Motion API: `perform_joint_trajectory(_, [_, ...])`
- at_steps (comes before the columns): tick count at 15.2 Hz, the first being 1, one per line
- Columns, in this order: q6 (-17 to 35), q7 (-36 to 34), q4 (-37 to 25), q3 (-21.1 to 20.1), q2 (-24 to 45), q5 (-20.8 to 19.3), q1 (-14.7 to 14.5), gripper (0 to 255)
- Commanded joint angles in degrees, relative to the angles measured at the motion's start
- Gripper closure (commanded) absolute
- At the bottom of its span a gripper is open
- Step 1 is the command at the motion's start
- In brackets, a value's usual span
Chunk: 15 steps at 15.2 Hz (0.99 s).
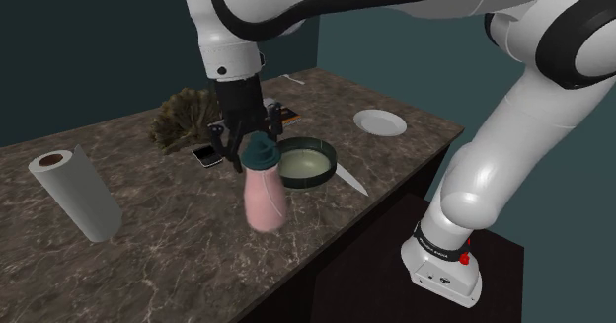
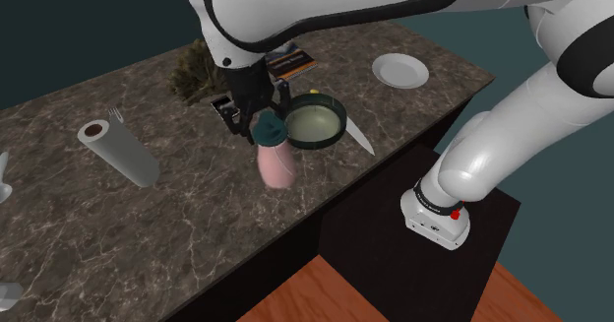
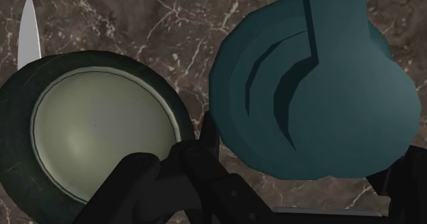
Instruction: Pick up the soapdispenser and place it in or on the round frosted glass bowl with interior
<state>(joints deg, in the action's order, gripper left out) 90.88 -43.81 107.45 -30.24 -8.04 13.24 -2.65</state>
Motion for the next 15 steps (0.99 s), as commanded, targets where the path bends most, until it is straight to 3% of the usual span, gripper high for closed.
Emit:
perform_joint_trajectory(1, [-1.52, -0.28, -1.73, 0.05, 0.21, -0.12, 0.05, 255])
perform_joint_trajectory(15, [-12.29, -2.75, -14.8, 0.07, 2.54, -1.03, 0.18, 255])
